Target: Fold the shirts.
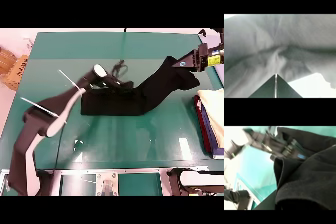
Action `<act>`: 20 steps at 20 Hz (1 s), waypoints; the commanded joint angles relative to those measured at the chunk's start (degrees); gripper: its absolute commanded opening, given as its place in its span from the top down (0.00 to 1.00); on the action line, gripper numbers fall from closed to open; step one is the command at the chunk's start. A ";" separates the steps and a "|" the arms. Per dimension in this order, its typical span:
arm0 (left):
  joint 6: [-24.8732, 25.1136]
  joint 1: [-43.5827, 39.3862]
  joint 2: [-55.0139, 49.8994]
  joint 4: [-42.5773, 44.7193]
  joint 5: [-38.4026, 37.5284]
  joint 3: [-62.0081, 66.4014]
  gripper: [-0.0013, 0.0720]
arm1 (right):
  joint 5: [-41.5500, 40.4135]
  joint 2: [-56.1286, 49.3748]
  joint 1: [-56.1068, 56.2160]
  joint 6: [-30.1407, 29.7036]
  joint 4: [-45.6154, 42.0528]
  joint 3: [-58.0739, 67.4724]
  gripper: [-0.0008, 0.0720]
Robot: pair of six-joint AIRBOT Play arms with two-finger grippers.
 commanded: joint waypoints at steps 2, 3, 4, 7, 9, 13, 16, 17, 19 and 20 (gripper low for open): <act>-4.68 12.07 3.28 15.30 -24.57 7.74 0.95 | -7.74 0.02 8.37 2.69 0.11 -0.22 0.96; -5.79 14.45 5.51 21.62 -24.83 7.54 0.95 | -11.21 -0.04 11.89 3.52 0.09 -0.85 0.96; -6.05 16.59 7.80 28.00 -24.72 7.23 0.95 | -15.04 -0.37 15.82 4.11 0.07 -1.73 0.96; -7.58 22.03 13.70 45.09 -24.72 6.91 0.95 | -27.67 -2.80 28.22 4.22 0.07 -6.01 0.96; -7.50 25.22 15.93 47.23 -24.72 6.91 0.95 | -37.51 -6.93 37.27 4.24 0.11 -8.44 0.96; -7.28 28.83 16.96 47.23 -25.22 6.19 0.95 | -57.99 -18.91 54.36 4.22 0.57 -9.07 0.42; -5.60 29.16 16.94 47.21 -26.03 3.17 0.95 | -54.58 -20.85 54.80 5.27 0.50 -8.98 0.32; -5.38 29.16 16.94 47.21 -26.05 2.40 0.95 | -51.98 -19.87 52.22 5.27 0.50 -8.98 0.32; -5.40 29.16 16.94 47.21 -26.08 2.08 0.95 | -46.49 -17.00 45.07 5.25 0.48 -8.98 0.32; -5.40 29.16 16.94 47.21 -26.12 2.10 0.95 | -43.17 -15.39 40.61 5.22 0.42 -8.98 0.32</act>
